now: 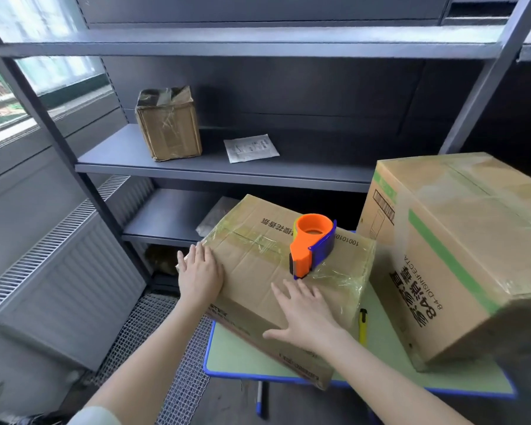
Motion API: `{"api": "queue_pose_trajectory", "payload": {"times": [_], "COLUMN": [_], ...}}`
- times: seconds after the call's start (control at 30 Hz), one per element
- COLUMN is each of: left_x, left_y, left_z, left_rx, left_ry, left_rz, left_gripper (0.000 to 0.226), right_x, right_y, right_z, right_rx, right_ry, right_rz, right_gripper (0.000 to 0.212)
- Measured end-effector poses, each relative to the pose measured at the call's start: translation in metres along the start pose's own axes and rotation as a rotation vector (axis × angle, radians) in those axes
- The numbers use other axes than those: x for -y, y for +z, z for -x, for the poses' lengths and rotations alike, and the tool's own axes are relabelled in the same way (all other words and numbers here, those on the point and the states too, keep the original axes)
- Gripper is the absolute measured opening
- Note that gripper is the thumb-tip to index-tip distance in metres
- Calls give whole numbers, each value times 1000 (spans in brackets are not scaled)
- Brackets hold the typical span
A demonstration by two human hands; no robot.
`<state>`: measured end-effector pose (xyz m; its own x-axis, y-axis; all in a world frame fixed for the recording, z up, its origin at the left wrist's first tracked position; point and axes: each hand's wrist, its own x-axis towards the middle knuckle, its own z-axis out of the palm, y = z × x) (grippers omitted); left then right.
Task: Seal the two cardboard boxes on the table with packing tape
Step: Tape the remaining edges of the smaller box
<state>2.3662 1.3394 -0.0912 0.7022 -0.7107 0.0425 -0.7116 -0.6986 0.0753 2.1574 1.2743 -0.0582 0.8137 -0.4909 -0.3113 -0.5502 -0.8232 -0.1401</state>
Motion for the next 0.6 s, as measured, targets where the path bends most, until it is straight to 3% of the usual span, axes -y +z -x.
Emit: {"api": "queue_pose_trajectory", "payload": {"times": [0.17, 0.47, 0.6], "left_x": [16, 23, 16], "left_y": [6, -2, -5], "left_z": [2, 20, 51], "left_rx": [-21, -20, -127], "left_ry": [22, 44, 67], "left_rz": [128, 5, 44], "left_gripper": [52, 49, 39], "right_x": [5, -38, -60], "right_y": [9, 10, 10], "right_z": [-12, -20, -22], "right_rx": [-26, -15, -5], "right_ry": [-2, -38, -61], "right_rz": [116, -107, -189], "right_gripper": [70, 69, 71]}}
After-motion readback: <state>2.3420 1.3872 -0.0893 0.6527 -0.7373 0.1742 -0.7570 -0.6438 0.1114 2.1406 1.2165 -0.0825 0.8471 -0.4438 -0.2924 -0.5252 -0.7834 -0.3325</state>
